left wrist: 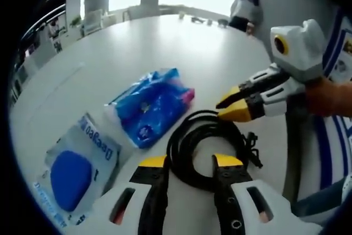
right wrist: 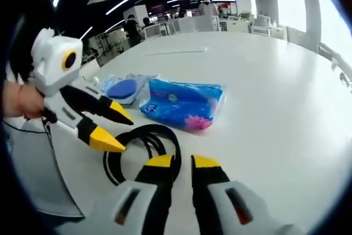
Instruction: Arrange the tabletop items into an orderly group along one side of the table until the central work area is clear of visible clutter.
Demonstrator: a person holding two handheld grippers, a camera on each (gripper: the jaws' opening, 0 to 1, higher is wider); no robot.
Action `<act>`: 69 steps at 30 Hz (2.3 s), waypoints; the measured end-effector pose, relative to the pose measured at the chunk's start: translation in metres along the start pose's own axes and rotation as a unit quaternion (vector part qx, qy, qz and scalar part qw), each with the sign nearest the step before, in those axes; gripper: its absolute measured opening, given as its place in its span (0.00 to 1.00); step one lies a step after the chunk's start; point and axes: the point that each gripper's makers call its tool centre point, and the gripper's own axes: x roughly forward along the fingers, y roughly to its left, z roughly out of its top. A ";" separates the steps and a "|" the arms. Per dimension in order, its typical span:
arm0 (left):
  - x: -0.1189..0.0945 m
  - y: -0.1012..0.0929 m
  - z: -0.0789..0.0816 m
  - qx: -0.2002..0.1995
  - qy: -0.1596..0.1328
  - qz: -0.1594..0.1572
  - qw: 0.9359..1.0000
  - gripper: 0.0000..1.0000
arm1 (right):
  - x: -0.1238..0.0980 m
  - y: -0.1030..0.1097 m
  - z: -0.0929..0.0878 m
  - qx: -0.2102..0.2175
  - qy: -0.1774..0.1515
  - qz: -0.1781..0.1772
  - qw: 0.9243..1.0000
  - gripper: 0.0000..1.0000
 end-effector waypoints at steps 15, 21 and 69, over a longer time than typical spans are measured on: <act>-0.009 0.000 0.004 -0.011 -0.020 -0.010 1.000 0.39 | -0.001 0.006 0.011 -0.004 -0.013 0.007 1.000 0.37; -0.013 0.001 0.005 -0.011 -0.026 -0.008 1.000 0.44 | -0.002 0.009 0.016 -0.006 -0.019 0.007 1.000 0.46; -0.070 0.022 0.024 -0.004 -0.096 0.010 0.995 0.66 | -0.013 0.044 0.071 -0.050 -0.064 0.034 0.996 0.66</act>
